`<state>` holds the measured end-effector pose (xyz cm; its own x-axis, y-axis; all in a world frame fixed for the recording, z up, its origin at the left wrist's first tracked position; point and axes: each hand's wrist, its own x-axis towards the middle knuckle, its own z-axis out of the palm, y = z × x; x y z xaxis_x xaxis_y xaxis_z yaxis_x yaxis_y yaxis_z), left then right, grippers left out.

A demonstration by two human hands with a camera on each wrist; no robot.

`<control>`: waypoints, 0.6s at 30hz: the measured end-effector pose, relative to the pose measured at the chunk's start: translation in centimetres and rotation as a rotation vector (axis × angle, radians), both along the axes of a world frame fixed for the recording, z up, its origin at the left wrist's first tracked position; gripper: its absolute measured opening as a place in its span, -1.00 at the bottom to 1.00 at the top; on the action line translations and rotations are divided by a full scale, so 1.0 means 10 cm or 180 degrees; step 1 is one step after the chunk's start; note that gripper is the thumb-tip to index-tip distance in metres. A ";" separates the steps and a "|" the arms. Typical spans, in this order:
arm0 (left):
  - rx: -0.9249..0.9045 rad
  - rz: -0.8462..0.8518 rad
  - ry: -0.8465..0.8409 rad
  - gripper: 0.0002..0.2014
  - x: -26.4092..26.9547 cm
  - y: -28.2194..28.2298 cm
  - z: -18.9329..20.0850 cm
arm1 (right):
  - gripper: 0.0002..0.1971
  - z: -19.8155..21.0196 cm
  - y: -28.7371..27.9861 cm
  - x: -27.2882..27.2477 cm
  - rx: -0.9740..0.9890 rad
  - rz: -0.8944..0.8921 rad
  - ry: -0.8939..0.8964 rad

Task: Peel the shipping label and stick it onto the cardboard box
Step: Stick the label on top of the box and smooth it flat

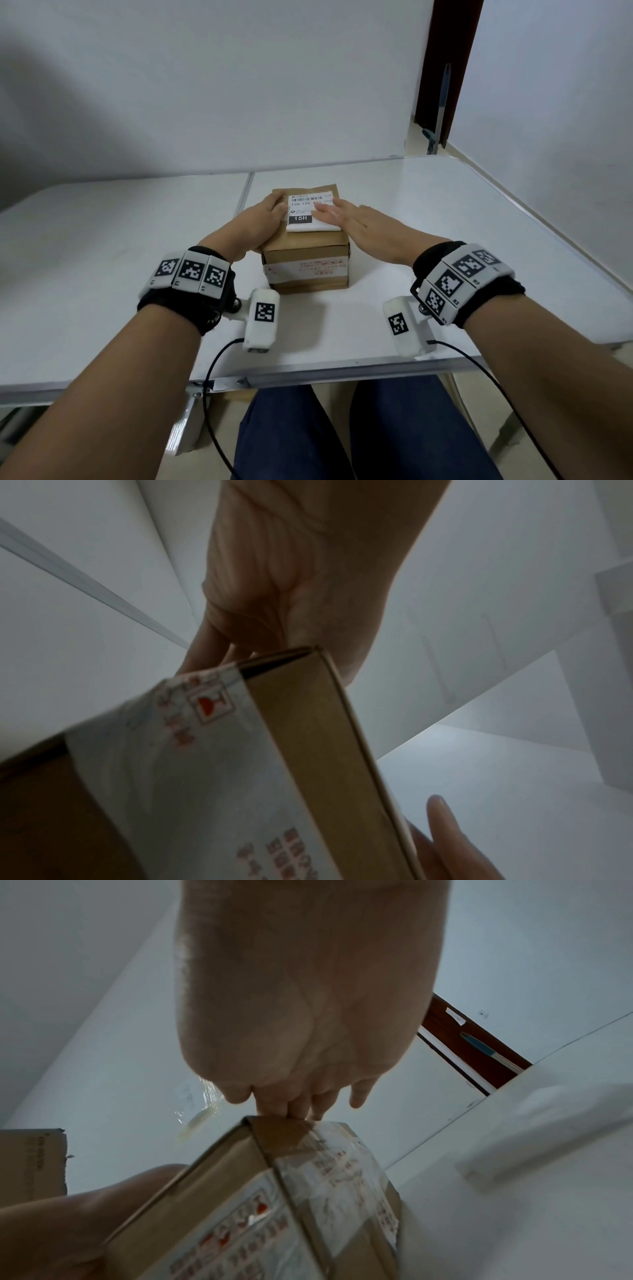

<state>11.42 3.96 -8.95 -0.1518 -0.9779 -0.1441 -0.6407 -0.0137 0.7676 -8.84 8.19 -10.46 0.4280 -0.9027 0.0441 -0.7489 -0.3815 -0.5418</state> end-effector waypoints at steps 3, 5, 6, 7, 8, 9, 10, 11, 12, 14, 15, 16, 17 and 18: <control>-0.0048 0.0075 -0.0108 -0.56 -0.02 0.01 0.00 | -0.41 -0.05 0.03 0.00 -0.0016 -0.0104 0.0019; -0.0059 0.0080 -0.0155 -0.56 -0.03 0.00 0.00 | -0.27 -0.08 0.02 0.01 0.0015 -0.0215 0.0053; -0.0084 0.0078 -0.0195 -0.56 -0.04 -0.01 0.01 | -0.23 -0.07 0.03 0.01 0.0039 -0.0253 0.0053; -0.0120 0.0090 -0.0238 -0.55 -0.06 -0.03 0.01 | -0.26 -0.06 0.04 0.01 0.0042 -0.0251 0.0070; -0.0162 0.0111 -0.0275 -0.55 -0.07 -0.05 0.01 | -0.33 -0.05 0.06 0.02 0.0019 -0.0217 0.0103; -0.0192 0.0137 -0.0285 -0.55 -0.08 -0.07 0.01 | -0.41 -0.03 0.09 0.03 -0.0020 -0.0195 0.0140; -0.0213 0.0151 -0.0278 -0.55 -0.10 -0.08 0.02 | -0.45 -0.02 0.11 0.03 -0.0076 -0.0190 0.0168; -0.0231 0.0153 -0.0278 -0.56 -0.12 -0.10 0.02 | -0.47 0.00 0.13 0.04 -0.0129 -0.0195 0.0212; -0.0248 0.0150 -0.0295 -0.55 -0.14 -0.11 0.03 | -0.47 0.00 0.13 0.04 -0.0162 -0.0201 0.0271; -0.0269 0.0136 -0.0330 -0.55 -0.16 -0.13 0.04 | -0.47 0.03 0.11 0.05 -0.0155 -0.0204 0.0391; -0.0275 0.0123 -0.0338 -0.55 -0.16 -0.14 0.05 | -0.47 0.04 0.11 0.05 -0.0127 -0.0198 0.0485; -0.0275 0.0110 -0.0331 -0.54 -0.15 -0.15 0.05 | -0.46 0.06 0.11 0.06 -0.0111 -0.0190 0.0618; -0.0274 0.0109 -0.0318 -0.54 -0.15 -0.16 0.05 | -0.45 0.07 0.13 0.06 -0.0131 -0.0180 0.0781; -0.0276 0.0119 -0.0302 -0.54 -0.15 -0.16 0.05 | -0.44 0.07 0.14 0.07 -0.0170 -0.0179 0.0945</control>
